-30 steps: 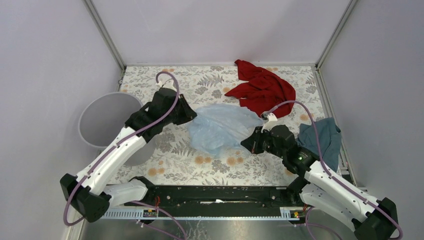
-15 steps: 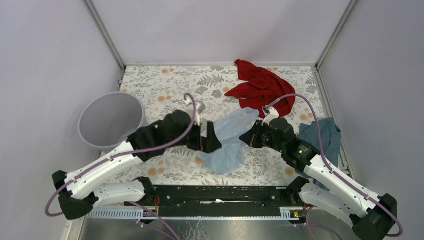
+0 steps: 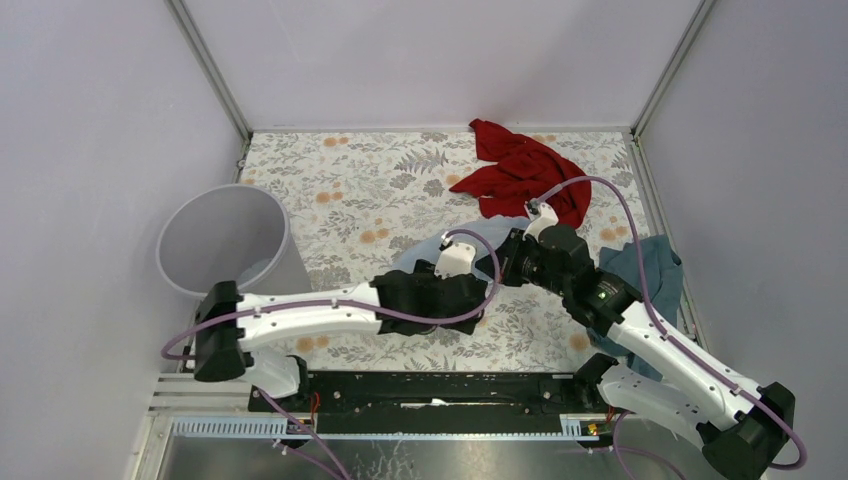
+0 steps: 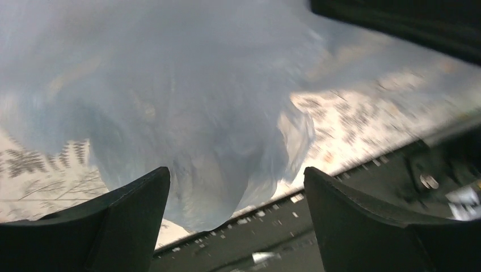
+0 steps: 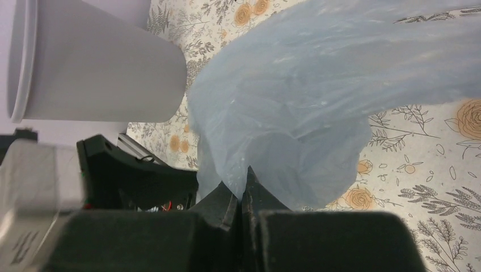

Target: Put the trash bags into the trash bin

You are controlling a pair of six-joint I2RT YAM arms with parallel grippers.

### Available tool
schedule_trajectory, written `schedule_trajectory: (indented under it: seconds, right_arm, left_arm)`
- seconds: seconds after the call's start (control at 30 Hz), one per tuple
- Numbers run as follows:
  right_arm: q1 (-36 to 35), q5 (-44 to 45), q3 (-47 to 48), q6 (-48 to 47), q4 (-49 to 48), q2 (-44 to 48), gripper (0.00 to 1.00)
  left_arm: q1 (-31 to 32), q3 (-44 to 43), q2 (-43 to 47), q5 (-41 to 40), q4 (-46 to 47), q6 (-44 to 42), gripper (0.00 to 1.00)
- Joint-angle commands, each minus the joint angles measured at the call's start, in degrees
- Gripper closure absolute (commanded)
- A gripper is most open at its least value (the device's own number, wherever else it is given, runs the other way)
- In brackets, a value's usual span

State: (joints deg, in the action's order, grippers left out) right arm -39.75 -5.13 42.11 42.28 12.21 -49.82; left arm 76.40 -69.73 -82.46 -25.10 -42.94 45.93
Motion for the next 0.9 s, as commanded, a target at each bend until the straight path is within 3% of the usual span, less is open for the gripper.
schedule_trajectory:
  seconds: [0.0, 0.1, 0.2, 0.37, 0.47, 0.57, 0.7, 0.8, 0.87]
  right_arm:
    - [0.0, 1.6, 2.6, -1.5, 1.1, 0.1, 1.0]
    - [0.0, 1.9, 3.1, -4.7, 2.7, -0.4, 1.0]
    - [0.0, 3.3, 3.2, -7.7, 4.3, 0.1, 1.0]
    - [0.0, 1.0, 2.8, -11.1, 3.9, 0.5, 1.0]
    - [0.0, 3.4, 4.5, -14.0, 6.6, -1.2, 0.99]
    - [0.0, 12.9, 8.3, -18.5, 12.1, -5.9, 0.98]
    - [0.2, 23.5, 15.4, -23.2, 17.3, -14.5, 0.97]
    - [0.3, 24.3, 21.0, -26.0, 17.6, -20.8, 0.88]
    - [0.3, 22.5, 25.4, -27.6, 18.6, -25.3, 0.76]
  left_arm:
    - [-0.3, -5.9, -6.4, -17.4, -9.4, 6.0, 0.07]
    - [-1.1, -7.1, -7.8, -19.7, -11.4, 6.5, 0.13]
    - [-4.0, -5.2, -5.4, -17.8, -9.7, 4.2, 0.29]
    - [-11.1, 2.5, 3.5, -6.2, -0.9, -3.6, 0.79]
    - [-13.8, 4.6, 9.2, -1.1, 0.8, -7.0, 1.0]
    - [-16.3, 7.4, 15.7, 4.6, 1.0, -8.1, 1.0]
    - [-26.2, 12.8, 21.9, 27.2, 6.2, -9.9, 1.0]
    - [-32.8, 15.7, 22.7, 39.6, 10.1, -8.0, 1.0]
    - [-34.8, 16.0, 21.9, 43.9, 12.2, -6.4, 1.0]
